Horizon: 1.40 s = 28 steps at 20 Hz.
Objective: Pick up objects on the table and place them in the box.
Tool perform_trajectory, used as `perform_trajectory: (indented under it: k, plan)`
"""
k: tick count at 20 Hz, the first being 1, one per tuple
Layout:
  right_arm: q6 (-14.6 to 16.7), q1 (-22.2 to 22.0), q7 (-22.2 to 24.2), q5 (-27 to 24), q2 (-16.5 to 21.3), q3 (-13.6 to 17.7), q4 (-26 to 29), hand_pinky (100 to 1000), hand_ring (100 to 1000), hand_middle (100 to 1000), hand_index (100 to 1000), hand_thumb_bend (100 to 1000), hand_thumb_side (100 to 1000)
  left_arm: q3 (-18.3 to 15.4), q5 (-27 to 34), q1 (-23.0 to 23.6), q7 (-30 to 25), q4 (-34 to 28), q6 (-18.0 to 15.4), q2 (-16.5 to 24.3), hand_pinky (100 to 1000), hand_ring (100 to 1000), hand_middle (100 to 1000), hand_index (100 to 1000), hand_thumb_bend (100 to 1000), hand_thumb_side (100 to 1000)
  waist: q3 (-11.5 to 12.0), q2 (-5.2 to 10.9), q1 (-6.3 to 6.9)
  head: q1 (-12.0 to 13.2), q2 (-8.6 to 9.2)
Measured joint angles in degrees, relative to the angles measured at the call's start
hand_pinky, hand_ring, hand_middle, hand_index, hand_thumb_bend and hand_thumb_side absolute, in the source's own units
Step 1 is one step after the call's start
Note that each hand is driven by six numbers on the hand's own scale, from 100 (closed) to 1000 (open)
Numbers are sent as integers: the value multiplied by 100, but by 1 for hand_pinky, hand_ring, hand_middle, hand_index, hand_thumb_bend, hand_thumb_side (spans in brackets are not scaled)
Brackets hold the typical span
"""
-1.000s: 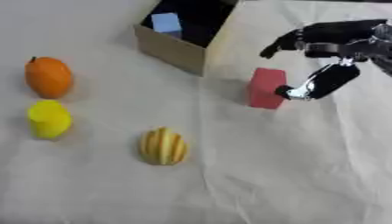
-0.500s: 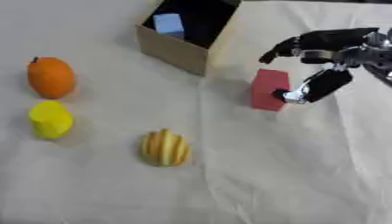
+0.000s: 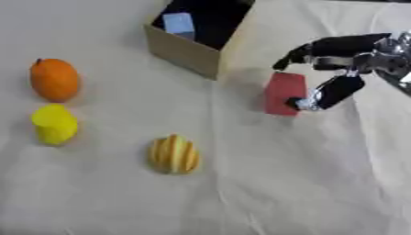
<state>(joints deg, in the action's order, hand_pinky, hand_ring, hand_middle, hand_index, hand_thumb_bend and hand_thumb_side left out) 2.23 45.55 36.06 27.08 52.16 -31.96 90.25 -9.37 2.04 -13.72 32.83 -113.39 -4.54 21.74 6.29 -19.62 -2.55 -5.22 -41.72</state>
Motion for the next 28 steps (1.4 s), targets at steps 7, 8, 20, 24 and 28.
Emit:
perform_trajectory:
  k: [7, 8, 20, 24, 28]
  plan:
    - [33, 42, 37, 55, -80, -64, -130, 969, 971, 864, 967, 305, 643, 0, 4, -28, -6, 0, -6, 0, 708, 632, 605, 782, 386, 585, 11, -24, 1, 0, 43]
    - [36, 53, 44, 56, -98, -79, -143, 967, 969, 862, 966, 304, 644, 0, 5, -30, -6, 0, -6, 0, 708, 632, 605, 782, 385, 585, 15, -26, 1, 0, 44]
    - [34, 143, 160, 122, -201, -111, -268, 928, 880, 706, 885, 243, 566, 0, 27, -32, -7, 0, -7, 0, 709, 633, 605, 781, 382, 586, 36, -39, 7, 3, 69]
    - [-59, 74, 65, 11, -200, -12, -202, 896, 787, 583, 797, 179, 466, 0, 28, -32, -7, 0, -7, 0, 710, 633, 606, 781, 382, 587, 23, -39, 11, 11, 69]
    - [-204, 25, -156, -205, -157, 166, 71, 873, 703, 513, 731, 137, 315, 0, 28, -32, -7, 0, -7, 0, 710, 633, 606, 781, 382, 586, -5, -39, 11, 18, 69]
